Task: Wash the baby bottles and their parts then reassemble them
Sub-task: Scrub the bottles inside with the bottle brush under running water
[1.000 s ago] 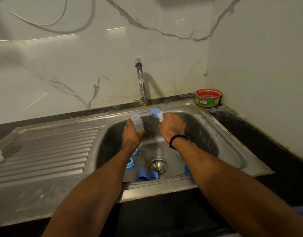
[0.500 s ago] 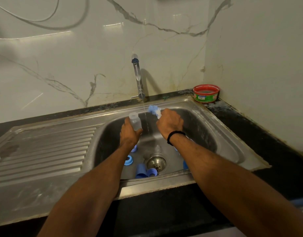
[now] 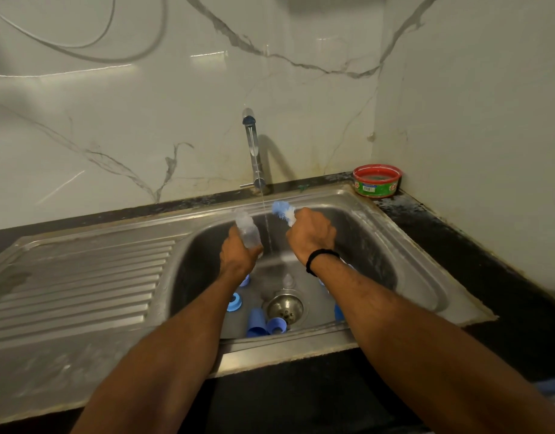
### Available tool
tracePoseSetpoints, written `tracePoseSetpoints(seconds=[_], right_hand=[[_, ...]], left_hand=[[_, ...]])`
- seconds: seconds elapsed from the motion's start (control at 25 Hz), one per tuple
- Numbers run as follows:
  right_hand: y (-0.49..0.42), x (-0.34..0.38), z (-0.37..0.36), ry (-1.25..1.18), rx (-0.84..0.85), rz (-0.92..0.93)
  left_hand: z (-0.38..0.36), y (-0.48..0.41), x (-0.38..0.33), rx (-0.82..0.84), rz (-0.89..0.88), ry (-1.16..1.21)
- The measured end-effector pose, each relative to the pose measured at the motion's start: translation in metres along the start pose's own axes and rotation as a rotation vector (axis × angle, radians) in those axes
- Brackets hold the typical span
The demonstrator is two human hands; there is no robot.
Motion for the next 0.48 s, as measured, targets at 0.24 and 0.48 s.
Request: tracePoseSetpoints(seconds=[0.24,0.48], right_hand=[[-0.0006,-0.0004,-0.0001,0.013,0.009,0.007],[0.0001,0.0004,-0.001,0.02,0.001,0.01]], left_hand=[[0.0012,0.0003,-0.0018,-0.05,-0.041,0.018],[-0.0008,0.0007,-0.0023,0.005,-0.032,-0.005]])
Point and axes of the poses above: each hand's wrist, its own y-axis away from the middle knuckle, its own z-axis out of the back of the hand, x = y × z, the point moved 1 cm from there along -y, towards the middle knuckle, and after that the axes turned 1 degree about x, right-handed, at the moved point
